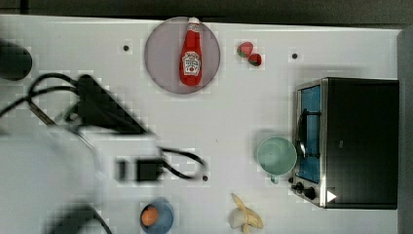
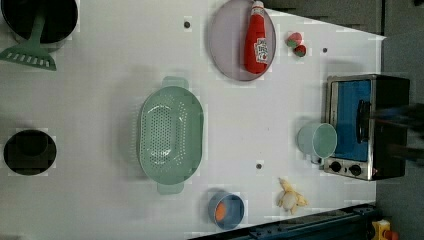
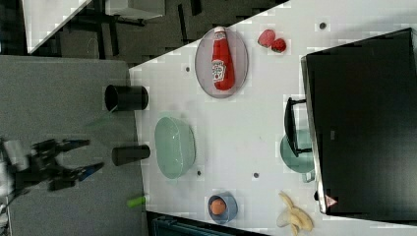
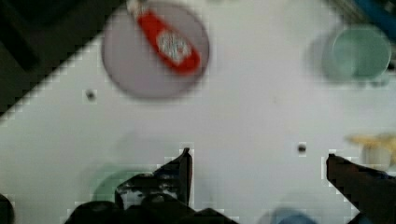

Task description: Drag strainer left to right.

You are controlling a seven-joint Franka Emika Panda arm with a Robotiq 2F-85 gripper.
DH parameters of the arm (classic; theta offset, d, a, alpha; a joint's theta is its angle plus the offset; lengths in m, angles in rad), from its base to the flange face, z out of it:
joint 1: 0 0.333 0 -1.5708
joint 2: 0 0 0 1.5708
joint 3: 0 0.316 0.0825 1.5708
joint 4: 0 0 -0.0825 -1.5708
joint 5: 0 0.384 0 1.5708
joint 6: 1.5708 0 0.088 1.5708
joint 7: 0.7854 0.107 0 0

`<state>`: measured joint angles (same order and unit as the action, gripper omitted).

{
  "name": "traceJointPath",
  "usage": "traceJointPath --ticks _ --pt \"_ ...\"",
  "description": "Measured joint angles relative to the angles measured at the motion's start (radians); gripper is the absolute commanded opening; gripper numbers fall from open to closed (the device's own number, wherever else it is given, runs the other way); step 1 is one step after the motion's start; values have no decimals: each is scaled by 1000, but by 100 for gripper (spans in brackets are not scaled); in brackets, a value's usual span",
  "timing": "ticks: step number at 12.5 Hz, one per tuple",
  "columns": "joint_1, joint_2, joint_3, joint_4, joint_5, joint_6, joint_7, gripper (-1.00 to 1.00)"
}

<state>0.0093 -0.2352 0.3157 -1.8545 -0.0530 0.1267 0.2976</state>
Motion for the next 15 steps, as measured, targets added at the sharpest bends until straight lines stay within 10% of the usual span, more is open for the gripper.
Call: traceJointPath --ticks 4,15 --pt "21 290 202 -41 -2 116 299 100" --pt "58 653 248 -159 -42 578 956 100"
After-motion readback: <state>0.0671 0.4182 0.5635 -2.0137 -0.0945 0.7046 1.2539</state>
